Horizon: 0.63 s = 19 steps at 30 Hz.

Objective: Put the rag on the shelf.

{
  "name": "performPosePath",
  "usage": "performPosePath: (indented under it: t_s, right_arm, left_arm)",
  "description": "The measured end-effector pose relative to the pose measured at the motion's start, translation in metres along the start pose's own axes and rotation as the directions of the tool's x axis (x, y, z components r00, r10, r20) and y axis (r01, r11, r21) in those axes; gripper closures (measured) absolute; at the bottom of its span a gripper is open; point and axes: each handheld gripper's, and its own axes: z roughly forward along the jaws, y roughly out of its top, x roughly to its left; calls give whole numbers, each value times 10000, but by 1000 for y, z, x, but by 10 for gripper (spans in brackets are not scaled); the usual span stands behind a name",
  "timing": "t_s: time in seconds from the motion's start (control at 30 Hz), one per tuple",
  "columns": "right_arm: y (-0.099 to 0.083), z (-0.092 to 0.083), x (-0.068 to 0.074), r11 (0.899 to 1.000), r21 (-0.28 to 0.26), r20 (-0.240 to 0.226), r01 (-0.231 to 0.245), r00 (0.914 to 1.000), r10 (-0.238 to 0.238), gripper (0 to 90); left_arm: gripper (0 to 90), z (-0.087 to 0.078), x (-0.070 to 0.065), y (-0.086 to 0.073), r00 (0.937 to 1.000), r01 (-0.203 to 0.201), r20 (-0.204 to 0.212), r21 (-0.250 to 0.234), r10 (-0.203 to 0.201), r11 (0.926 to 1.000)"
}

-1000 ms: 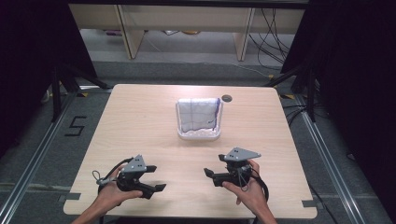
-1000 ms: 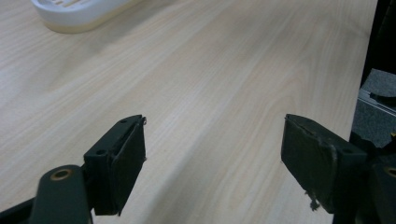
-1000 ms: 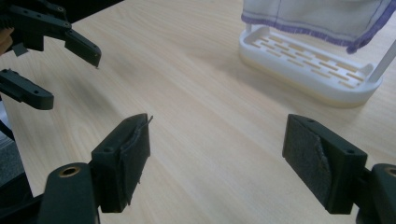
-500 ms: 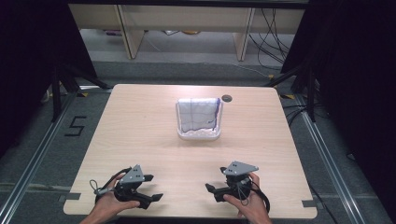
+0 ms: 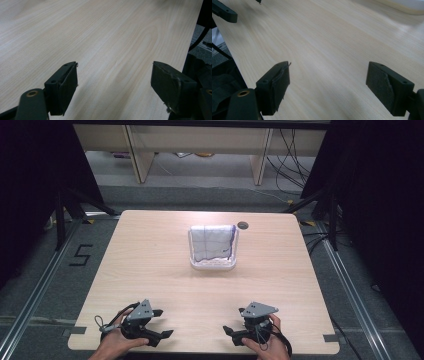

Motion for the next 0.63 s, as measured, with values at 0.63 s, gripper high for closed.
performPosePath:
  t_s: [0.63]
  right_arm:
    - [0, 1, 1, 9999, 75, 95, -76, 9999, 75, 199]
  left_arm:
    - [208, 1, 1, 0, 9997, 190, 135, 3, -190, 9998]
